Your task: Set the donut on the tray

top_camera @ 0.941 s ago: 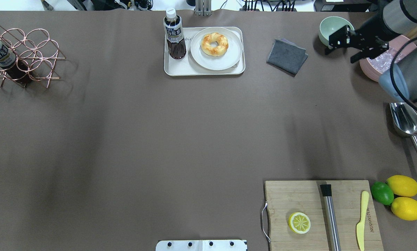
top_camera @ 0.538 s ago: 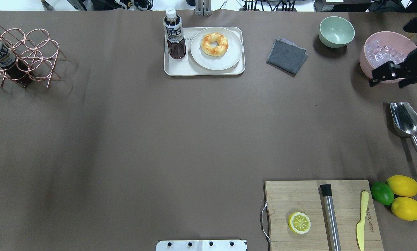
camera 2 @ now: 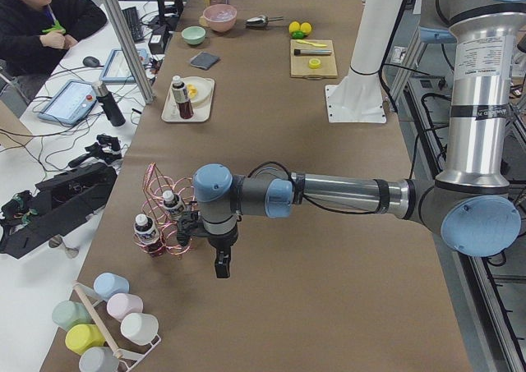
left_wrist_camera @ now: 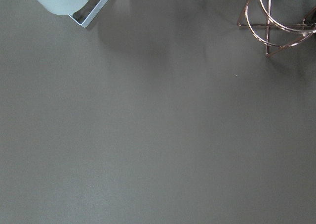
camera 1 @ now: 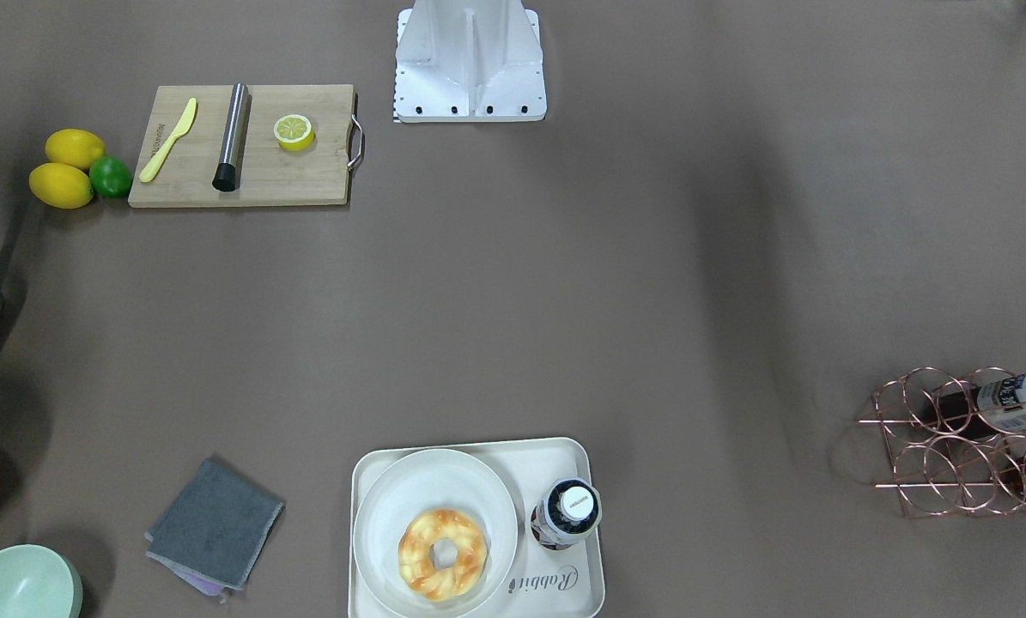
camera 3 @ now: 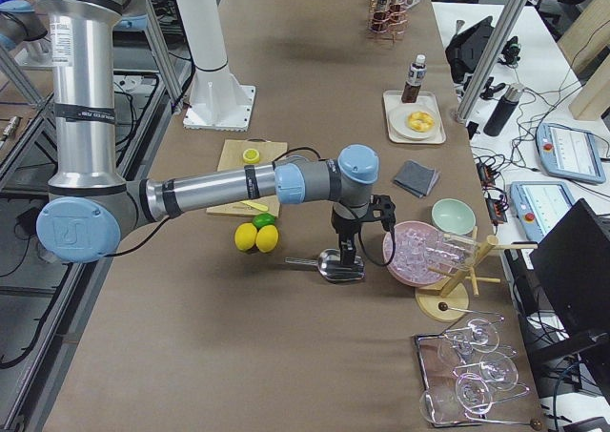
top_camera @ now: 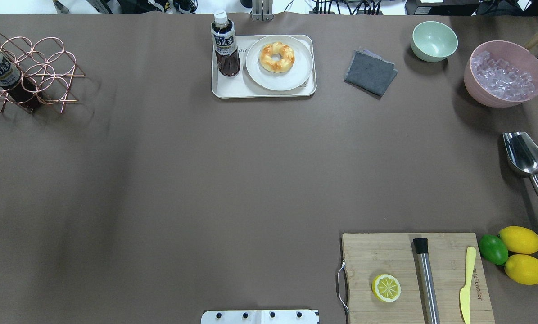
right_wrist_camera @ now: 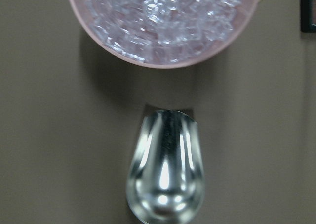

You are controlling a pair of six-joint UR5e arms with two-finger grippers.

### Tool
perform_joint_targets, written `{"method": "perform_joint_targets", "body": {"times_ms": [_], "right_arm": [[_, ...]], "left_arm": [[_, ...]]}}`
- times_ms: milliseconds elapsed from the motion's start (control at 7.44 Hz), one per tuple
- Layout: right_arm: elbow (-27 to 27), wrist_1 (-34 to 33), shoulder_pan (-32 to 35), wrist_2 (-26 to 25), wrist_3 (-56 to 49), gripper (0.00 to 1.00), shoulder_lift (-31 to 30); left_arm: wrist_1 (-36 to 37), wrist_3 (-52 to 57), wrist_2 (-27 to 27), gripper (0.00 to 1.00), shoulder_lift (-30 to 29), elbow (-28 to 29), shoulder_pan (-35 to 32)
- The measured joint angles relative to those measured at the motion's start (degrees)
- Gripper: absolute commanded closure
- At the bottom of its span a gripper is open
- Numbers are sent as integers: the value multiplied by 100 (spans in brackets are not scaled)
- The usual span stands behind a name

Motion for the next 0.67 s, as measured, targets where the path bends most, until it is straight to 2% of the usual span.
{"method": "perform_joint_targets", "body": {"times_ms": [269, 672], "right_arm": [[-301, -388, 524, 61, -820, 0, 14], [-557, -441, 815, 83, -1133, 0, 18]], "left_arm": [[-4, 3, 3, 2, -4, 0, 0], [-20, 22, 4, 2, -38, -3, 7]]}}
